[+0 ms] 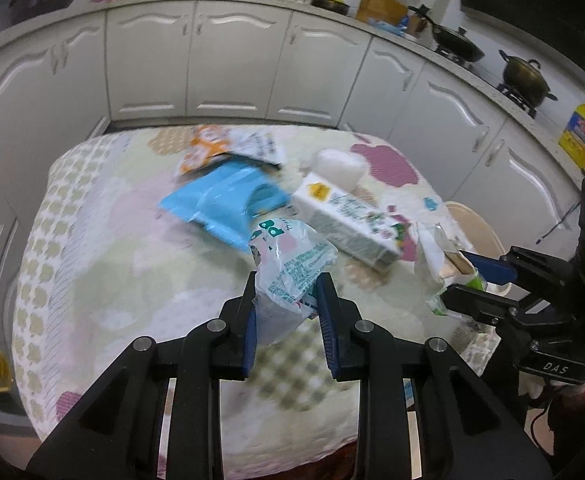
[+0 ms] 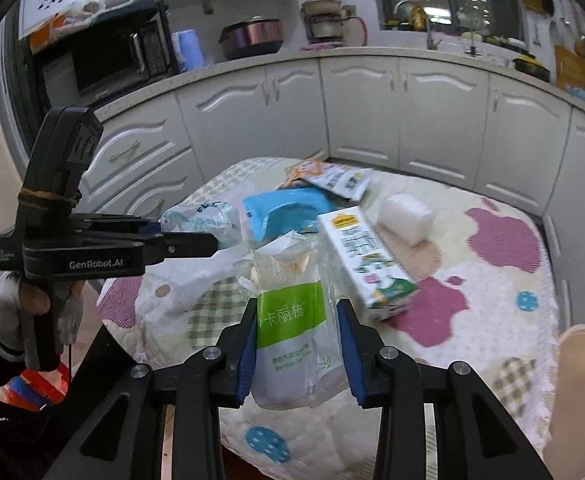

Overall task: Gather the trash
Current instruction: 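Carry the tissue pack and plastic bag with both grippers over the bucket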

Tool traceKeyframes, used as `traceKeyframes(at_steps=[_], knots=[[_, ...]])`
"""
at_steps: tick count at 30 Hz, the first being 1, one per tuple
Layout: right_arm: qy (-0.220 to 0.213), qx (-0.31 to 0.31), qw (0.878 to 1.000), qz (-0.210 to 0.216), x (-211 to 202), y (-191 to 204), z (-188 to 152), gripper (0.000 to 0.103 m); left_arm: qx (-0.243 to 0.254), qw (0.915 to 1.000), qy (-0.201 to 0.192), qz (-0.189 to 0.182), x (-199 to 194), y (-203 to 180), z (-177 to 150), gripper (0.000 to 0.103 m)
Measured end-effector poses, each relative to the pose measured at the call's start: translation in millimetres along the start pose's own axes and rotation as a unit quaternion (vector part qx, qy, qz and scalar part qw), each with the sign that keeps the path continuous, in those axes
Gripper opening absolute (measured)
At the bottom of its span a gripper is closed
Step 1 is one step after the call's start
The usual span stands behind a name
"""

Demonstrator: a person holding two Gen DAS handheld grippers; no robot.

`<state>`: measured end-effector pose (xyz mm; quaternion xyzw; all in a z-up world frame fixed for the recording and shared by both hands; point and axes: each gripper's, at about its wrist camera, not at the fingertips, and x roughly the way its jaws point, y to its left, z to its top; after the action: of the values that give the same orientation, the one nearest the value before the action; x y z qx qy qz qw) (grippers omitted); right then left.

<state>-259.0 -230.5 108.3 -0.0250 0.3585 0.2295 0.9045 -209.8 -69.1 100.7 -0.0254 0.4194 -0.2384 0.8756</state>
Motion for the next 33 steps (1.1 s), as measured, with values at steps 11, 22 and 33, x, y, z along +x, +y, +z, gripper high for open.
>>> traceKeyframes(at_steps=[11, 22, 33], knots=[[-0.025, 0.036, 0.998, -0.046, -39.4, -43.8, -9.6, 0.036, 0.045, 0.9989, -0.002, -0.009, 20.5, -62.3, 18.7, 0.024], [-0.047, 0.101, 0.987, -0.113, -85.5, -103.7, -32.0, 0.036, 0.105, 0.9939, 0.005, -0.033, 49.1, -131.8, 37.7, 0.024], [-0.056, 0.156, 0.972, -0.164, -120.1, -154.8, -58.7, 0.036, 0.149, 0.9872, 0.015, -0.054, 79.0, -190.6, 49.1, 0.024]])
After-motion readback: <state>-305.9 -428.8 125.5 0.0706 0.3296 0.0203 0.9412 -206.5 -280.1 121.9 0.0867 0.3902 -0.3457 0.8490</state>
